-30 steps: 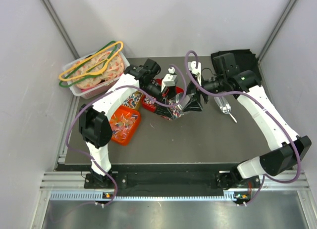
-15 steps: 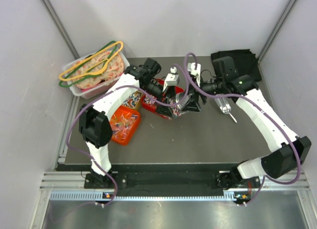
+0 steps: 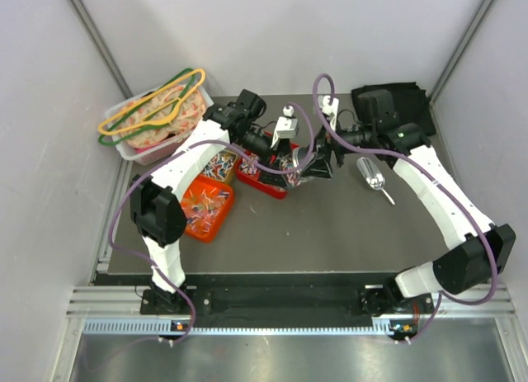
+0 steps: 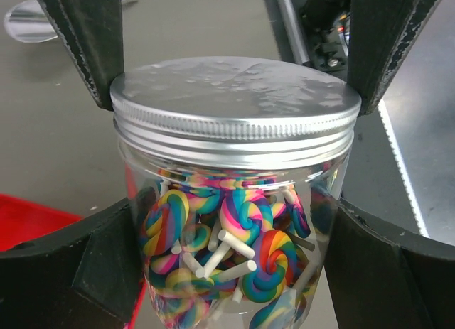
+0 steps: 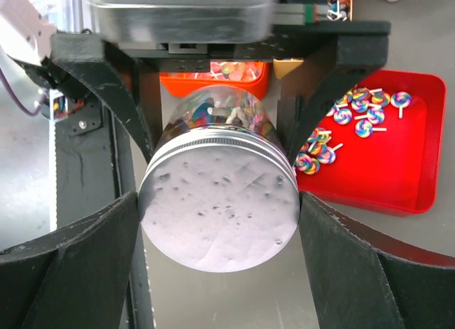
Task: Pack the candies
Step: Close the bottle lid on the packing bottle.
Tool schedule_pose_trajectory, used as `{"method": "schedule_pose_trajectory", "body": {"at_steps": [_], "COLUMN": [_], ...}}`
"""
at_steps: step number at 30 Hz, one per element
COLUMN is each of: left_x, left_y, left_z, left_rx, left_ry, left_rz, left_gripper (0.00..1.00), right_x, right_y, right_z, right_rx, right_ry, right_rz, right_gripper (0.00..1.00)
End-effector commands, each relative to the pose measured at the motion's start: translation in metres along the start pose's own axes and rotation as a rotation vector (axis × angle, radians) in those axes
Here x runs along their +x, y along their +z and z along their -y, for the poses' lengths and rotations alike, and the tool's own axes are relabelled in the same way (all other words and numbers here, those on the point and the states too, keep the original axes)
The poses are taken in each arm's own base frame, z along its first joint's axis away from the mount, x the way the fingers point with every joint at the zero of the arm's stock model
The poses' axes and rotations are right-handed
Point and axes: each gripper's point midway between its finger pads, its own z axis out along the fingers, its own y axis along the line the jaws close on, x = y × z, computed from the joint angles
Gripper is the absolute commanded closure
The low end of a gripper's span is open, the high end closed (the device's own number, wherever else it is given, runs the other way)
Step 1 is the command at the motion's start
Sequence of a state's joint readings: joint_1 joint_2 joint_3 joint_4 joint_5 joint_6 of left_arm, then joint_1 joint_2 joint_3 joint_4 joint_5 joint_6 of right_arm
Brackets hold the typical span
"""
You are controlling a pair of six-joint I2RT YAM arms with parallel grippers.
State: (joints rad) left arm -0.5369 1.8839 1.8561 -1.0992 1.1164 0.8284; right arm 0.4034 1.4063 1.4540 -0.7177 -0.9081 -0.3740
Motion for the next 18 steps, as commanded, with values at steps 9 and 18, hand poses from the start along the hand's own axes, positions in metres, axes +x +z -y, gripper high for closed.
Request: {"method": "schedule_pose_trajectory", "body": {"at_steps": [9,18], "left_x": [-0.073,-0.087], "left_y": [-0.033,-0.043], "left_z": [0.026,0.014], "left_rx": [-0.097,-0.210], "left_ry": [0.399,0.464], "left_rz": [0.067,0.057], "left_gripper": [0.63,0.63], "right_x": [-0.014,-0.029], "right_y": [0.003,0.006], "right_z": [0.006,0.004], "right_rx": [-0.053,-0.084], "right_ry": [0.210,0.291], "right_rz": [0.046,0.095], "right_gripper": [0.24,0.23]}}
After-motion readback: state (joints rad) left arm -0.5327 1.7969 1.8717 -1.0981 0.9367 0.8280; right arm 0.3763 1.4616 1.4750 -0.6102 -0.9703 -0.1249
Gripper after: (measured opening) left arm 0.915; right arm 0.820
